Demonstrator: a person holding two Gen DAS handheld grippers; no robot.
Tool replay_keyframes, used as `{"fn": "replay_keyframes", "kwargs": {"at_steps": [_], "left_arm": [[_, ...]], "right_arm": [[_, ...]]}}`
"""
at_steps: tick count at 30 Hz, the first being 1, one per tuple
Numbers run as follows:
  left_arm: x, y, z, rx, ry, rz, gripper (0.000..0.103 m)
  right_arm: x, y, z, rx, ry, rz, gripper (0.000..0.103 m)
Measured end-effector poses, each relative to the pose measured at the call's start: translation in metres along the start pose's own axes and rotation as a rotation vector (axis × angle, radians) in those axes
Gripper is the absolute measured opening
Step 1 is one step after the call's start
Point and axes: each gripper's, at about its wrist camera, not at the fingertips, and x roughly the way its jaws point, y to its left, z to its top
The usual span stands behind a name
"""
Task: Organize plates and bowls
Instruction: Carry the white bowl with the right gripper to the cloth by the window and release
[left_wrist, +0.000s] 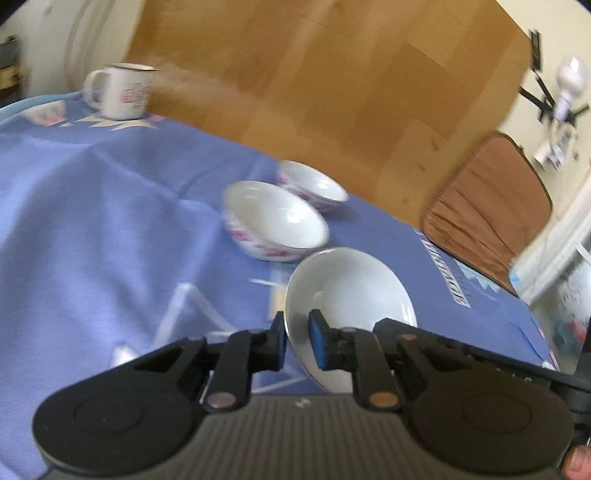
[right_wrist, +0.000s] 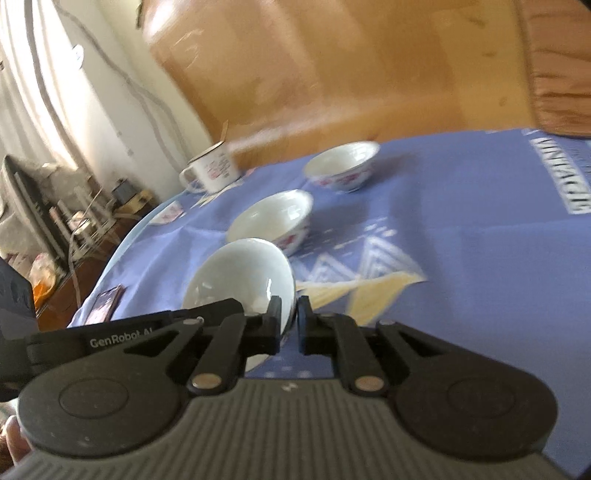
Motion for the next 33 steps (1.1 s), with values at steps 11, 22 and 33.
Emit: {"fn": "replay_keyframes", "kwargs": {"at_steps": [11, 22, 33], "left_arm": [[0.063, -0.109, 0.015, 0.157, 0.056, -0.136, 0.014], [0.162, -0.221, 0.011, 0.276, 0.151, -0.254, 0.015], [0.2, -0.256, 0.005, 0.319, 0.176, -0.226, 0.016]], "right_arm": [[-0.057, -0.071, 0.013, 0.092, -0.158, -0.226, 0.011], [-0.101, -0.178, 0.056, 0.258, -0.03, -0.427, 0.012], [-0.089, -0.218, 0.075, 0.244, 0.016, -0.511, 0.012]]}}
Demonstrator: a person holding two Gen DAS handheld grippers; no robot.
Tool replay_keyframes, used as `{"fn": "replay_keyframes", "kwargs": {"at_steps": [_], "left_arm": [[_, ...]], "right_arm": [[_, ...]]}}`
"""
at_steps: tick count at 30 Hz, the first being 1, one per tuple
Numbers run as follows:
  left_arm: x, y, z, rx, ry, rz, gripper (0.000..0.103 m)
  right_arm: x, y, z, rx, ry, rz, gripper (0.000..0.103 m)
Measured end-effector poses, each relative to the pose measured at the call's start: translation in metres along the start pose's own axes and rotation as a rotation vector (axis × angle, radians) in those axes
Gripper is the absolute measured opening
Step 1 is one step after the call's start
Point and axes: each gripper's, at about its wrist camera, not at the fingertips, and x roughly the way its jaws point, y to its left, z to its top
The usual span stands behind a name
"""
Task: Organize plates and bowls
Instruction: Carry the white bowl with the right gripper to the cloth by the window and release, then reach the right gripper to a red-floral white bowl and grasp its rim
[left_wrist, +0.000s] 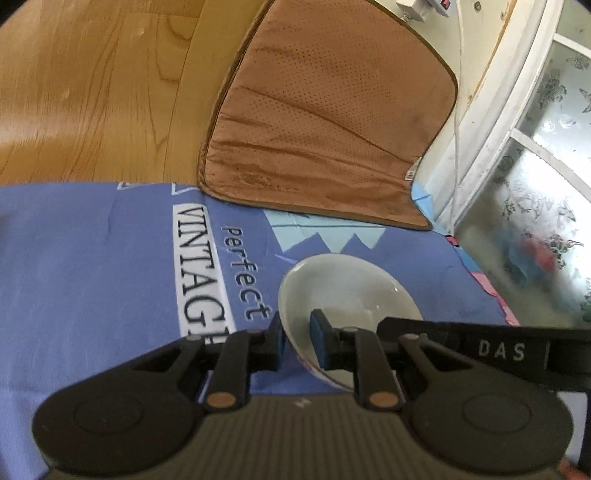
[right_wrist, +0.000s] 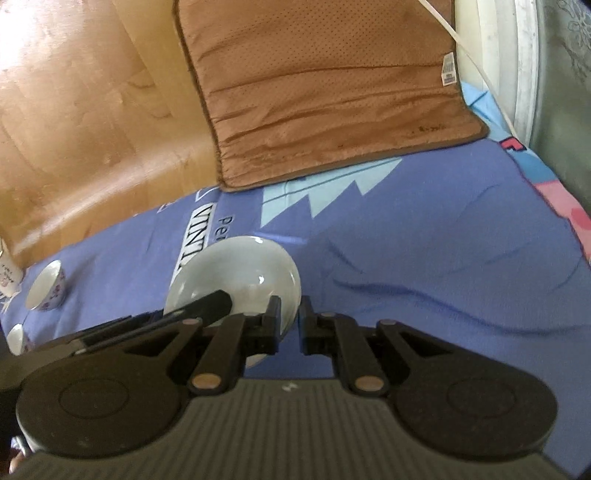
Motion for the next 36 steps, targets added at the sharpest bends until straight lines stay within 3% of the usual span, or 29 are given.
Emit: {"fn": "replay_keyframes", "kwargs": {"at_steps": [11, 13, 16, 20, 26, 30, 33, 36], "left_arm": [[0.006, -0.002, -0.001, 0.022, 0.029, 0.03, 0.021], [-0.003, 0.0, -0.002, 0.024, 0.011, 0.041, 0.028], [-0.027, 0.011, -0.004, -0.004, -0.038, 0.039, 0.031], [-0.076, 0.035, -0.019, -0.041, -0.119, 0.034, 0.031], [-0.158, 0.089, -0.058, -0.06, -0.222, 0.087, 0.031], [-0.206, 0.144, -0.07, -0.166, -0.289, 0.238, 0.031], [-0.233, 0.198, -0.071, -0.328, -0.308, 0.373, 0.029], [-0.246, 0.243, -0.07, -0.471, -0.302, 0.388, 0.029]], "right_arm": [[0.003, 0.0, 0.0, -0.016, 0.024, 0.006, 0.016], [-0.005, 0.003, 0.001, -0.018, -0.005, 0.0, 0.016], [-0.027, 0.01, 0.0, -0.045, -0.09, -0.008, 0.017], [-0.05, 0.033, -0.007, -0.08, -0.148, 0.077, 0.017], [-0.041, 0.11, -0.032, -0.222, -0.053, 0.262, 0.017], [-0.021, 0.167, -0.052, -0.31, 0.028, 0.35, 0.017], [-0.002, 0.201, -0.06, -0.31, 0.095, 0.411, 0.017], [0.014, 0.231, -0.068, -0.3, 0.124, 0.45, 0.028]]}}
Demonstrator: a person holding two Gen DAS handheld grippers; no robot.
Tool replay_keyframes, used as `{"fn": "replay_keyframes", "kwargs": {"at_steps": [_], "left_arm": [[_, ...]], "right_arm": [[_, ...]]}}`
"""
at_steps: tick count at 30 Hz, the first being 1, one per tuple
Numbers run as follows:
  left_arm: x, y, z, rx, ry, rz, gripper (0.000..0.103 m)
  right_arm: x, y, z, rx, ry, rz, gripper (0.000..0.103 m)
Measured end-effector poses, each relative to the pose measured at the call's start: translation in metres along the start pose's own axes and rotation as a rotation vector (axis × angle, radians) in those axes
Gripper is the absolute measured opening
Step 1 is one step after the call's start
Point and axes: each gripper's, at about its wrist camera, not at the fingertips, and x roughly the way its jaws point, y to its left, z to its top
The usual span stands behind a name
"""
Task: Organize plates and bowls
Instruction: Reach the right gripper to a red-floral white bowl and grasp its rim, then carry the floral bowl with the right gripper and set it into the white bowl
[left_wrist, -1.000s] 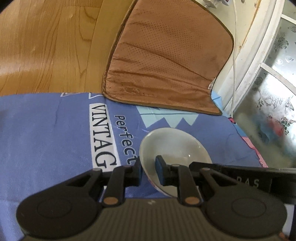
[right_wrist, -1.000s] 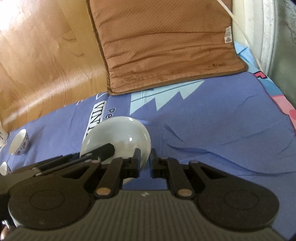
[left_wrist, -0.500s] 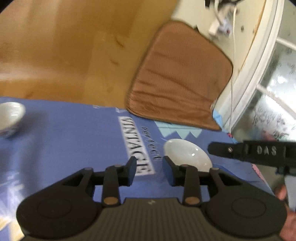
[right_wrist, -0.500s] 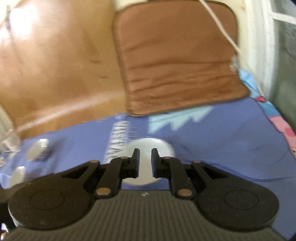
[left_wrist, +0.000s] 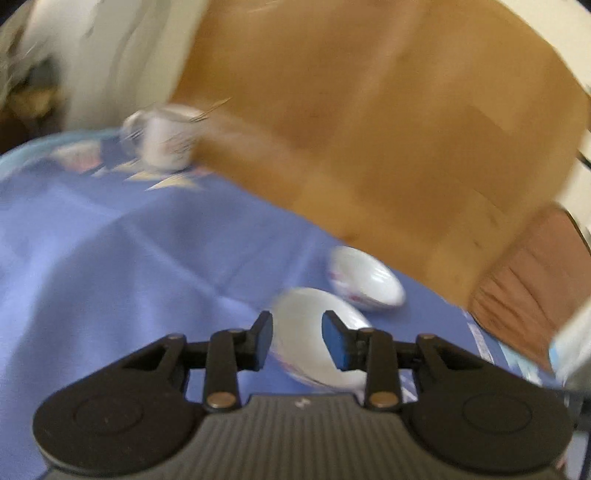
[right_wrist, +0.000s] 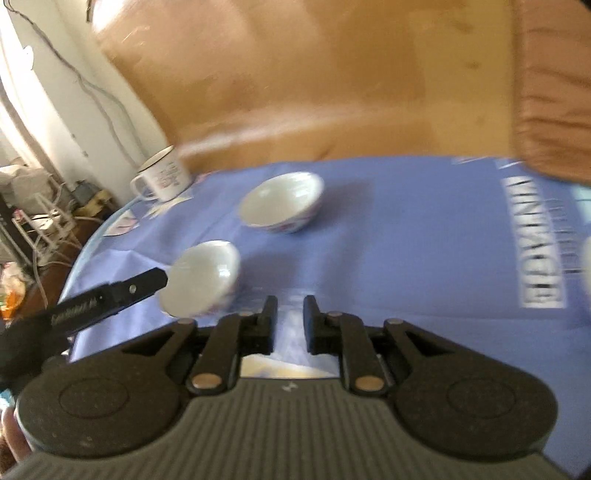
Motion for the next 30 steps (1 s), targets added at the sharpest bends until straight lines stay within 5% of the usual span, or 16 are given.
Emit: {"fn": "replay_keyframes", "kwargs": {"at_steps": [10, 14, 22, 30], "left_arm": [[0.035, 0.011, -0.001, 0.029, 0.089, -0.012, 0.029], [0.04, 0.014, -0.013, 0.025, 0.123, -0.049, 0.009], [0.031, -0.026, -0.03, 0.093, 0.136, -0.11, 0.009], [0.056, -0.14, -0.053, 0.219, 0.213, -0.249, 0.01]], "right_arm": [[0.057, 0.009, 0.006, 0.094, 0.062, 0.033, 0.031], [0.059, 0.012, -0.001, 0.111, 0.088, 0.077, 0.011], [0.015, -0.007, -0.011, 0.054, 0.014, -0.015, 0.01], [-0.06, -0.08, -0.006, 0.106, -0.101, -0.189, 0.01]]}}
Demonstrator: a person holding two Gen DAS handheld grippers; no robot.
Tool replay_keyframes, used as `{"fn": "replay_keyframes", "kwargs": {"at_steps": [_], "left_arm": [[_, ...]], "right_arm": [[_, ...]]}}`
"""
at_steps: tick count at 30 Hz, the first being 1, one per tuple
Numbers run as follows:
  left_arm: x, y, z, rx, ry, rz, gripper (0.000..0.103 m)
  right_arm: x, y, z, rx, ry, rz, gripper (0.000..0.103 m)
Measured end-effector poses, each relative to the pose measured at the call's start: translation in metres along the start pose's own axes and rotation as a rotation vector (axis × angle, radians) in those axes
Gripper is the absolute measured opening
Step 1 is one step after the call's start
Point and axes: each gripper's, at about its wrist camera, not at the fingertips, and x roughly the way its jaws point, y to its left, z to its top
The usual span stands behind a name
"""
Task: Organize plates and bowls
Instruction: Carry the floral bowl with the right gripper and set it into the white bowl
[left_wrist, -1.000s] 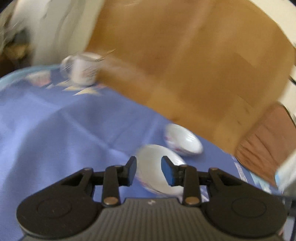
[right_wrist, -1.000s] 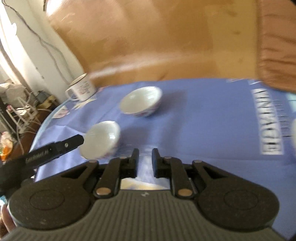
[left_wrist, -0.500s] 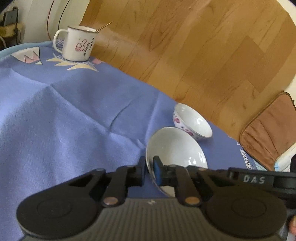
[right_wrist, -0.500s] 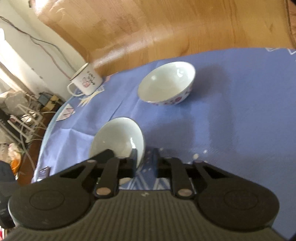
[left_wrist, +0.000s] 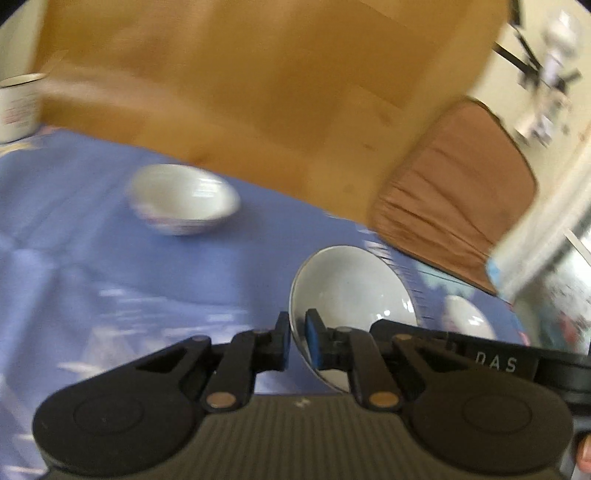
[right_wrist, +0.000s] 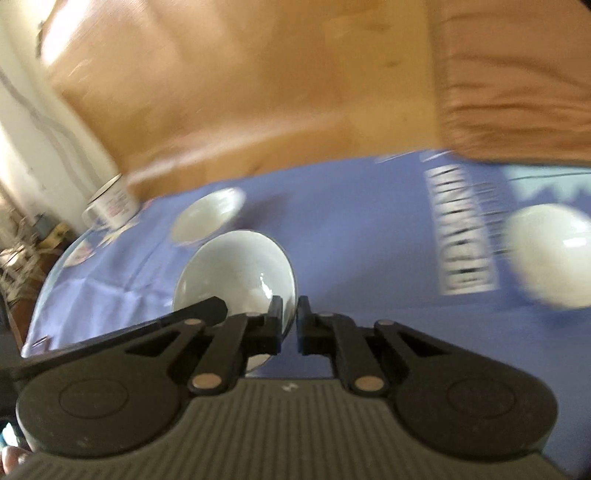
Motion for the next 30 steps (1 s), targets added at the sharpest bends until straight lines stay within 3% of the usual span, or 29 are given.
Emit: {"fn": "replay_keyframes", "kwargs": {"at_steps": [5, 11, 20, 30], "left_arm": [[0.036, -0.072, 0.007, 0.077, 0.041, -0.091, 0.01], [0.069, -0.129, 0.006, 0.148, 0.074, -0.124, 0.011], [0.099, -0.151, -0.002, 0.178, 0.14, -0.096, 0.012], [0.094, -0.153, 0.0, 0.183, 0.133, -0.091, 0.016]], "right_arm": [[-0.039, -0.06, 0.011, 0.062, -0.084, -0.103, 0.01], [-0.058, -0.104, 0.014, 0.115, -0.128, -0.178, 0.01], [-0.051, -0.127, 0.013, 0.125, -0.13, -0.23, 0.012], [-0.048, -0.122, 0.014, 0.074, -0.148, -0.265, 0.014]]}}
